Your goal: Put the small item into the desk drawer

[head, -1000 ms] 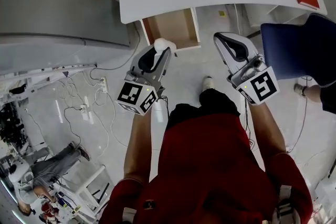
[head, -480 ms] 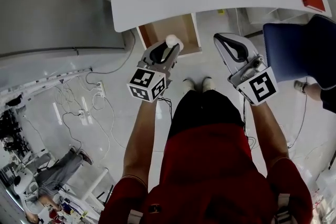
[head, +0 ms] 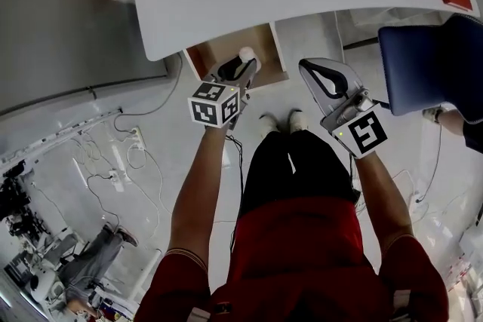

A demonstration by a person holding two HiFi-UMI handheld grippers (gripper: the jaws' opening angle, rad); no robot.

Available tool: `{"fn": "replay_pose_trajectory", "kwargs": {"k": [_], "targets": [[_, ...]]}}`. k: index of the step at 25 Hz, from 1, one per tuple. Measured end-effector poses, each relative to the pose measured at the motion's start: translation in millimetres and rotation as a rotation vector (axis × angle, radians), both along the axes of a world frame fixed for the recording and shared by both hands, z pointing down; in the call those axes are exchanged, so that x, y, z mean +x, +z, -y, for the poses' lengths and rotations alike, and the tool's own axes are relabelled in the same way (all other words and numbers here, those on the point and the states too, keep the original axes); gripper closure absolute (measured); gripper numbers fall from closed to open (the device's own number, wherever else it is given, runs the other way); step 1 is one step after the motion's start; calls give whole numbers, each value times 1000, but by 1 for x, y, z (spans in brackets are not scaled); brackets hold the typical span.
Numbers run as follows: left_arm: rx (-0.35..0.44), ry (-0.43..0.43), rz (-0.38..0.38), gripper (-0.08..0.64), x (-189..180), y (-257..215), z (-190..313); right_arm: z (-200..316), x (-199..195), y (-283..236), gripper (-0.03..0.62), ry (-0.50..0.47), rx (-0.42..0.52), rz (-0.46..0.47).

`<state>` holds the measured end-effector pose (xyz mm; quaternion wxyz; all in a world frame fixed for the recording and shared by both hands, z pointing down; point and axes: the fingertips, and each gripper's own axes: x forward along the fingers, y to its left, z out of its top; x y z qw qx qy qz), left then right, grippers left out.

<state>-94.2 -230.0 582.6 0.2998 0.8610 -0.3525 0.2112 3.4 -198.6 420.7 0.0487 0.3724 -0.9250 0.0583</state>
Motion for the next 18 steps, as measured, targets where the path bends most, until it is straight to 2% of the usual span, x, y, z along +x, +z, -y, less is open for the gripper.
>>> {"fn": "replay_pose_trajectory", "kwargs": {"k": [8, 12, 18], "targets": [[-135, 52, 70, 434, 4, 77, 21, 20, 1, 63, 581, 25, -62, -50], [-206, 82, 119, 434, 8, 112, 24, 30, 5, 77, 581, 54, -80, -33], [-308, 72, 153, 433, 13, 148, 29, 34, 19, 89, 581, 76, -105, -37]]}}
